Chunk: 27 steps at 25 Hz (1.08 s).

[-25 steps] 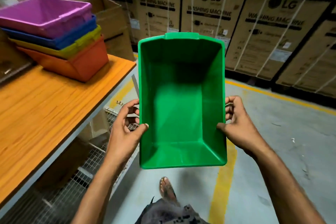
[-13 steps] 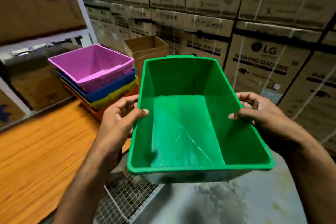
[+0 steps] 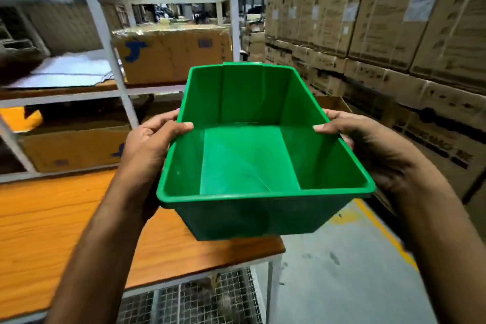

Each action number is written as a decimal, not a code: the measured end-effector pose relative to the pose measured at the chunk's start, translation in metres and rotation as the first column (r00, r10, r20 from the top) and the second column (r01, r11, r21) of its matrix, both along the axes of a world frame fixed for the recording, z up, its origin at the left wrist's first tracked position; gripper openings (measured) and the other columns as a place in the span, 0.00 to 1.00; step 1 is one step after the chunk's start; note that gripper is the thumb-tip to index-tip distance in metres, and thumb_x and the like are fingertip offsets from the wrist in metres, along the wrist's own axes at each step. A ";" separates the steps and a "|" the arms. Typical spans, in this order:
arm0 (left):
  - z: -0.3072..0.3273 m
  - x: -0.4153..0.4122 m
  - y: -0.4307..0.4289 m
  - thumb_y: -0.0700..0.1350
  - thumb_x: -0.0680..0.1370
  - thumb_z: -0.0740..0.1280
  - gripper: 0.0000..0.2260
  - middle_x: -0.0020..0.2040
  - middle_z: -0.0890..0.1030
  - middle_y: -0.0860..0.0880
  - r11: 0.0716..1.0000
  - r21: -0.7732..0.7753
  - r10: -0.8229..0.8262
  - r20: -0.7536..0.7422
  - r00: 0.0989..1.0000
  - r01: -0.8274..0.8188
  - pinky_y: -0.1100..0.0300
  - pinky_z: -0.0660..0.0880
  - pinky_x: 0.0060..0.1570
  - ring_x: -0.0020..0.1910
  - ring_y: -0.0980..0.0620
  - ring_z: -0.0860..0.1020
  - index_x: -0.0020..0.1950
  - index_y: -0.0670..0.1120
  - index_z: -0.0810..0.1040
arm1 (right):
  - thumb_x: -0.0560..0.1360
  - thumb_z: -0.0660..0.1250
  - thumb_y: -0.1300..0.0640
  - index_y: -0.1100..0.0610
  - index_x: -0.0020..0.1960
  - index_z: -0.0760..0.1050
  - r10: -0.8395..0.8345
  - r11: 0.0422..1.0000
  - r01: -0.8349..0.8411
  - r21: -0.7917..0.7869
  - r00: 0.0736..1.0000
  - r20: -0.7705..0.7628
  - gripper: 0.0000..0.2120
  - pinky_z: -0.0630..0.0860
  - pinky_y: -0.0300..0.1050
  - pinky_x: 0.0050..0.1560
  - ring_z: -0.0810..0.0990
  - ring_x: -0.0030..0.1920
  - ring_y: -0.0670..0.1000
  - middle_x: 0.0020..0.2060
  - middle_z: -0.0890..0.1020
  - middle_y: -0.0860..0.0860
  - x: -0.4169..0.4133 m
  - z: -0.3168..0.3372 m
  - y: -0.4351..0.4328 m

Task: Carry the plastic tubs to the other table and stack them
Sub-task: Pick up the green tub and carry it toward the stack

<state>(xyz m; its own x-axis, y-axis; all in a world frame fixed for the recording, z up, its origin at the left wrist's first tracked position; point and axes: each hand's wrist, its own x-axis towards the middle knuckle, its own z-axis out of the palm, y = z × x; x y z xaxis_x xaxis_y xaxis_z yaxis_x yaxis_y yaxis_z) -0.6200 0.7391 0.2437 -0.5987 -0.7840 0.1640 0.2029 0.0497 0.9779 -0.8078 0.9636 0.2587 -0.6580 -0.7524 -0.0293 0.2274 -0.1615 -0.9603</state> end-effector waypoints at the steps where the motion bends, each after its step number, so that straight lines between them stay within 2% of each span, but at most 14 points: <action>1: 0.003 -0.004 -0.004 0.35 0.79 0.66 0.11 0.36 0.87 0.53 0.999 0.000 0.035 -0.008 0.999 -0.035 0.66 0.79 0.31 0.33 0.58 0.85 0.50 0.50 0.84 | 0.72 0.62 0.69 0.67 0.72 0.73 0.056 0.998 -0.056 -0.004 0.998 -0.003 0.27 0.86 0.47 0.45 0.89 0.43 0.53 0.61 0.83 0.64 -0.009 0.004 -0.012; 5: 0.022 -0.021 -0.037 0.35 0.79 0.66 0.11 0.41 0.89 0.50 0.995 -0.039 0.086 -0.075 0.993 -0.089 0.63 0.83 0.38 0.38 0.55 0.86 0.52 0.48 0.85 | 0.81 0.55 0.71 0.67 0.67 0.73 0.177 0.981 -0.176 -0.076 0.984 0.006 0.18 0.81 0.36 0.30 0.86 0.29 0.46 0.38 0.88 0.56 -0.046 0.022 -0.062; 6: 0.027 -0.029 -0.051 0.35 0.78 0.65 0.12 0.42 0.89 0.50 0.993 -0.069 0.094 -0.090 0.991 -0.101 0.62 0.83 0.40 0.39 0.54 0.86 0.54 0.47 0.85 | 0.80 0.56 0.71 0.67 0.68 0.73 0.197 0.976 -0.199 -0.086 0.980 -0.038 0.18 0.82 0.37 0.32 0.86 0.31 0.46 0.39 0.88 0.56 -0.056 0.029 -0.077; 8: 0.034 -0.048 -0.082 0.33 0.78 0.64 0.15 0.46 0.89 0.50 0.981 -0.154 0.105 -0.106 0.989 -0.121 0.59 0.83 0.45 0.43 0.53 0.86 0.59 0.46 0.84 | 0.74 0.65 0.70 0.68 0.72 0.72 0.174 0.976 -0.193 -0.105 0.970 -0.167 0.26 0.86 0.47 0.49 0.89 0.44 0.50 0.54 0.87 0.59 -0.079 0.034 -0.112; 9: 0.035 -0.058 -0.099 0.32 0.78 0.64 0.17 0.49 0.88 0.49 0.970 -0.206 0.110 -0.106 0.988 -0.130 0.58 0.83 0.49 0.46 0.53 0.86 0.63 0.45 0.83 | 0.70 0.70 0.69 0.65 0.72 0.73 0.131 0.983 -0.155 -0.097 0.967 -0.219 0.31 0.84 0.52 0.57 0.88 0.49 0.53 0.60 0.84 0.60 -0.093 0.033 -0.130; 11: 0.030 -0.074 -0.129 0.34 0.78 0.64 0.21 0.57 0.86 0.46 0.942 -0.301 0.132 -0.078 0.988 -0.149 0.56 0.82 0.55 0.52 0.55 0.84 0.69 0.46 0.80 | 0.66 0.73 0.69 0.60 0.70 0.76 0.002 0.993 -0.033 -0.115 0.965 -0.261 0.32 0.80 0.57 0.63 0.85 0.58 0.56 0.63 0.84 0.59 -0.116 0.025 -0.163; 13: 0.021 -0.086 -0.151 0.36 0.78 0.66 0.24 0.63 0.83 0.44 0.923 -0.352 0.152 -0.043 0.987 -0.158 0.56 0.81 0.57 0.57 0.54 0.83 0.73 0.49 0.77 | 0.71 0.72 0.71 0.57 0.70 0.75 -0.076 0.993 0.046 -0.111 0.956 -0.284 0.29 0.83 0.53 0.57 0.83 0.63 0.56 0.58 0.86 0.54 -0.132 0.014 -0.190; 15: 0.011 -0.097 -0.164 0.35 0.79 0.66 0.25 0.65 0.82 0.44 0.932 -0.336 0.133 -0.024 0.991 -0.133 0.55 0.82 0.59 0.62 0.50 0.82 0.75 0.50 0.75 | 0.76 0.68 0.73 0.58 0.72 0.73 -0.090 0.993 0.064 -0.097 0.952 -0.292 0.26 0.85 0.47 0.48 0.82 0.60 0.54 0.56 0.85 0.53 -0.142 0.002 -0.206; 18: -0.006 -0.105 -0.175 0.35 0.80 0.65 0.26 0.66 0.82 0.48 0.955 -0.279 0.112 0.018 0.994 -0.102 0.60 0.82 0.50 0.62 0.50 0.82 0.76 0.52 0.73 | 0.78 0.66 0.73 0.56 0.67 0.75 -0.061 0.997 0.048 -0.058 0.969 -0.240 0.21 0.83 0.51 0.56 0.83 0.59 0.53 0.57 0.84 0.54 -0.150 -0.016 -0.218; 21: -0.017 -0.109 -0.182 0.35 0.81 0.65 0.24 0.61 0.84 0.53 0.981 -0.176 0.096 0.079 0.992 -0.081 0.61 0.80 0.48 0.58 0.54 0.83 0.74 0.53 0.75 | 0.78 0.65 0.73 0.56 0.63 0.77 -0.005 1.000 0.004 -0.003 0.981 -0.195 0.18 0.83 0.46 0.49 0.83 0.54 0.51 0.53 0.84 0.53 -0.151 -0.022 -0.226; 24: -0.015 -0.113 -0.186 0.35 0.80 0.66 0.17 0.56 0.85 0.52 0.996 -0.039 0.084 0.170 0.982 -0.078 0.54 0.79 0.56 0.58 0.51 0.82 0.66 0.50 0.81 | 0.79 0.61 0.72 0.56 0.55 0.79 0.088 0.991 -0.074 0.108 0.987 -0.135 0.15 0.84 0.43 0.38 0.83 0.50 0.53 0.50 0.84 0.54 -0.153 -0.023 -0.232; 25: -0.014 -0.115 -0.186 0.36 0.80 0.66 0.14 0.54 0.85 0.50 0.996 -0.004 0.093 0.205 0.974 -0.094 0.54 0.79 0.55 0.57 0.50 0.82 0.61 0.49 0.83 | 0.80 0.60 0.71 0.56 0.53 0.79 0.110 0.984 -0.093 0.153 0.988 -0.104 0.14 0.85 0.45 0.44 0.83 0.49 0.54 0.51 0.84 0.55 -0.156 -0.024 -0.233; 26: -0.015 -0.118 -0.186 0.36 0.80 0.67 0.10 0.53 0.85 0.49 0.994 0.022 0.102 0.238 0.966 -0.110 0.54 0.79 0.54 0.55 0.49 0.82 0.56 0.48 0.84 | 0.80 0.59 0.70 0.57 0.52 0.78 0.114 0.974 -0.098 0.206 0.991 -0.072 0.11 0.84 0.50 0.56 0.83 0.50 0.56 0.53 0.83 0.56 -0.160 -0.027 -0.235; 27: -0.017 -0.120 -0.188 0.37 0.79 0.68 0.07 0.54 0.85 0.47 0.991 0.047 0.112 0.261 0.959 -0.129 0.54 0.80 0.53 0.54 0.48 0.82 0.52 0.47 0.84 | 0.80 0.60 0.69 0.59 0.52 0.77 0.116 0.961 -0.101 0.258 0.992 -0.044 0.09 0.79 0.54 0.66 0.83 0.52 0.58 0.55 0.83 0.58 -0.163 -0.029 -0.237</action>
<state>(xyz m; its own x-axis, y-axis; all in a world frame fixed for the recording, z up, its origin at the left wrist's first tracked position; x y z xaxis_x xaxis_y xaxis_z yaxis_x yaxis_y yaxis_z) -0.7399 0.5516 0.2266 -0.5145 -0.8568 -0.0350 -0.0595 -0.0051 0.9982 -0.9710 0.7268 0.2294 -0.5793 -0.7919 -0.1934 0.1723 0.1130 -0.9785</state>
